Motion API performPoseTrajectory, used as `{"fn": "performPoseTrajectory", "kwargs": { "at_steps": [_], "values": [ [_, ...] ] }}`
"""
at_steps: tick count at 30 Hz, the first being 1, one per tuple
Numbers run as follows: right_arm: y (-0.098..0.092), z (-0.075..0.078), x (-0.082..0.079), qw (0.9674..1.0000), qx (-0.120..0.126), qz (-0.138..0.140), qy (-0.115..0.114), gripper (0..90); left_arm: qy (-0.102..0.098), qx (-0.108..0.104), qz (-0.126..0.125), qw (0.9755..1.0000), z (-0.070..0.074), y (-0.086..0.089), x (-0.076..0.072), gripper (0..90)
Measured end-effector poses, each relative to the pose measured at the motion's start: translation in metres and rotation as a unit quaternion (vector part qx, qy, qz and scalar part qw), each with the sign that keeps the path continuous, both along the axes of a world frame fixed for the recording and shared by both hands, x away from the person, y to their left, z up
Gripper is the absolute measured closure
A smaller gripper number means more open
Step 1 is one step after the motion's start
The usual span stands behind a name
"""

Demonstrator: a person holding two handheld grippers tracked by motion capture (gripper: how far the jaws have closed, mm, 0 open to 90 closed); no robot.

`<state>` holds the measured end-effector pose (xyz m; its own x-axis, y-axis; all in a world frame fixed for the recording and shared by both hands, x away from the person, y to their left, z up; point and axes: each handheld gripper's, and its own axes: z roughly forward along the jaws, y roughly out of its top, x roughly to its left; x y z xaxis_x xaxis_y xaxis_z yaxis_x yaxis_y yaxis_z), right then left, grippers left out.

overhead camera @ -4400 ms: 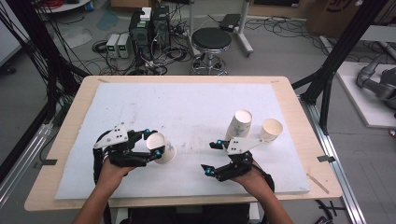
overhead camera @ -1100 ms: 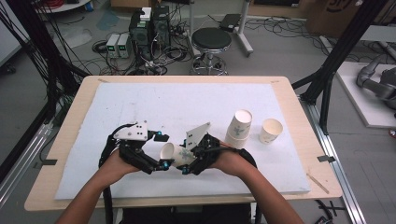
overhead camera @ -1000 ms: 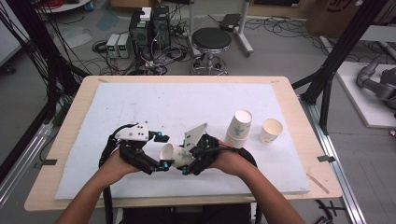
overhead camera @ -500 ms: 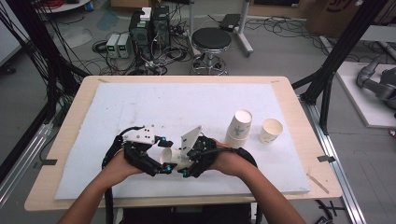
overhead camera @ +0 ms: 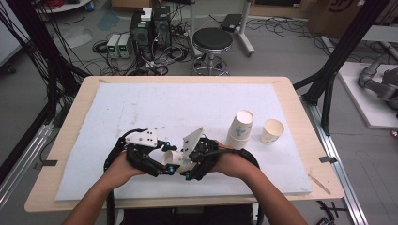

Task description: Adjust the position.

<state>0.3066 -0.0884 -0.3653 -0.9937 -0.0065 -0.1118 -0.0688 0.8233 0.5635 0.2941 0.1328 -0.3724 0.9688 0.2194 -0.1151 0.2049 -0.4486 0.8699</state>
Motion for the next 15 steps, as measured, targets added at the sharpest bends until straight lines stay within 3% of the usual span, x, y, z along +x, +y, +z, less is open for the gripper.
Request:
{"fn": "performPoseTrajectory", "kwargs": {
  "at_steps": [7,12,15],
  "values": [
    [-0.021,0.012,0.003,0.9968,0.076,-0.022,0.013,22.0,0.004,-0.048,0.021,0.9986,-0.007,0.008,-0.001,36.0],
    [-0.038,0.015,0.001,0.9909,0.128,-0.034,0.021,20.0,0.003,-0.069,0.032,0.9971,-0.011,0.012,-0.002,35.9],
    [-0.047,0.012,-0.001,0.9858,0.159,-0.052,0.017,19.8,0.003,-0.085,0.036,0.9957,-0.013,0.013,-0.002,35.8]
  ]
}}
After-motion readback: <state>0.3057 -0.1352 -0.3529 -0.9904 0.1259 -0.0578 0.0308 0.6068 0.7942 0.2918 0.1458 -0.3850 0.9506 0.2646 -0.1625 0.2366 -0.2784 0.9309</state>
